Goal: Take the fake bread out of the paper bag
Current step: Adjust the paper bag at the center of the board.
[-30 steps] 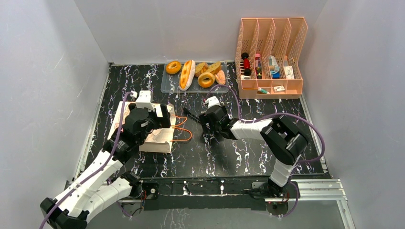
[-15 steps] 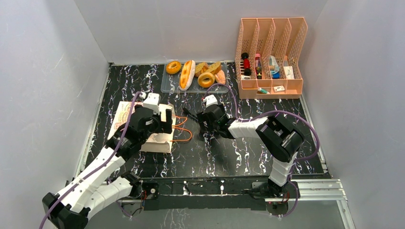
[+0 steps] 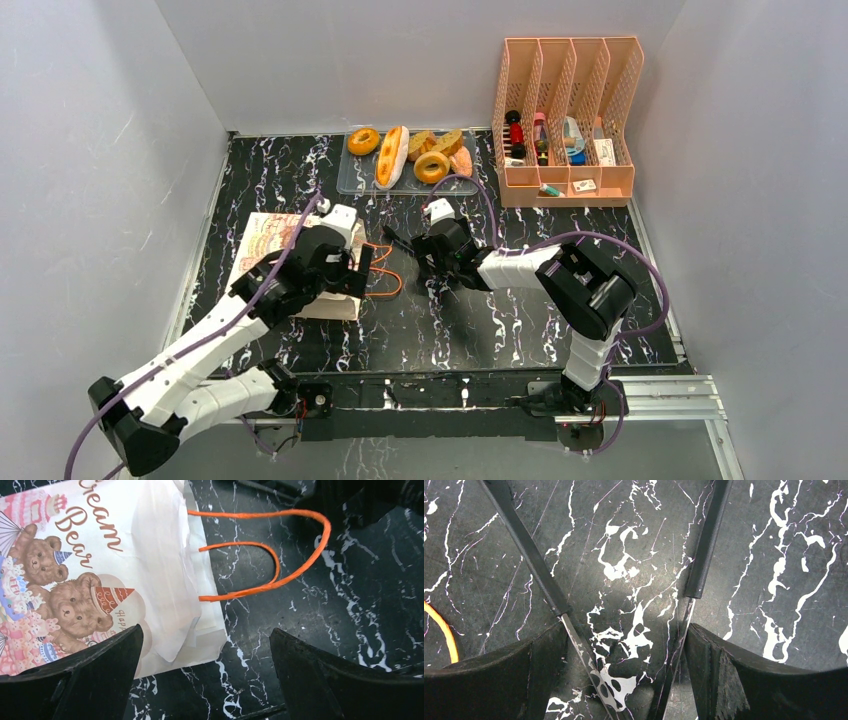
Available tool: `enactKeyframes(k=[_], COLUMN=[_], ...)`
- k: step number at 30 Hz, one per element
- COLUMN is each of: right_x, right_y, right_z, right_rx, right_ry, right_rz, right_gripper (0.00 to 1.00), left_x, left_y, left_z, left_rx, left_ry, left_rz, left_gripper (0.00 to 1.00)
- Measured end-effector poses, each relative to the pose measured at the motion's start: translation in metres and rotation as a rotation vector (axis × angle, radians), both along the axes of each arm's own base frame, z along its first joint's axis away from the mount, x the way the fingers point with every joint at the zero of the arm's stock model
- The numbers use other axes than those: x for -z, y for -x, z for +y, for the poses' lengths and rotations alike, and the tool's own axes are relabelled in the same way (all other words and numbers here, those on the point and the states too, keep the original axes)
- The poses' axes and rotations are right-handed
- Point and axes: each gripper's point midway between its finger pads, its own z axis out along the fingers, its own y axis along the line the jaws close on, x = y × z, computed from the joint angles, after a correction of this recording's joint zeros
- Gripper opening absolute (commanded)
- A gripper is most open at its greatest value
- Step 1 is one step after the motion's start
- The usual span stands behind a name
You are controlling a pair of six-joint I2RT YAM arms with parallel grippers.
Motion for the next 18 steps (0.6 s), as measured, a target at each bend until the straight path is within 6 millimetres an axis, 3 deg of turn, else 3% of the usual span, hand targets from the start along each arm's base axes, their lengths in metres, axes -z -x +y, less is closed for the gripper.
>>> enactKeyframes(k=[9, 18], right_x=[0.0, 0.0], right_y=[0.0, -0.001], right_z=[0.0, 0.001], right_rx=[-0.007, -0.013], right_ry=[0.0, -0.005], right_rz=[0.001, 0.004], right_gripper=[0.85, 0.85], left_x=[0.043, 0.064], left_y=[-0.007, -0.036], left_z=[0.007, 0.035], left_rx=[-0.044, -0.156], left_ry=[-0.238, -0.484], left_rz=[0.094, -0.038], left_gripper=[0.98, 0.98])
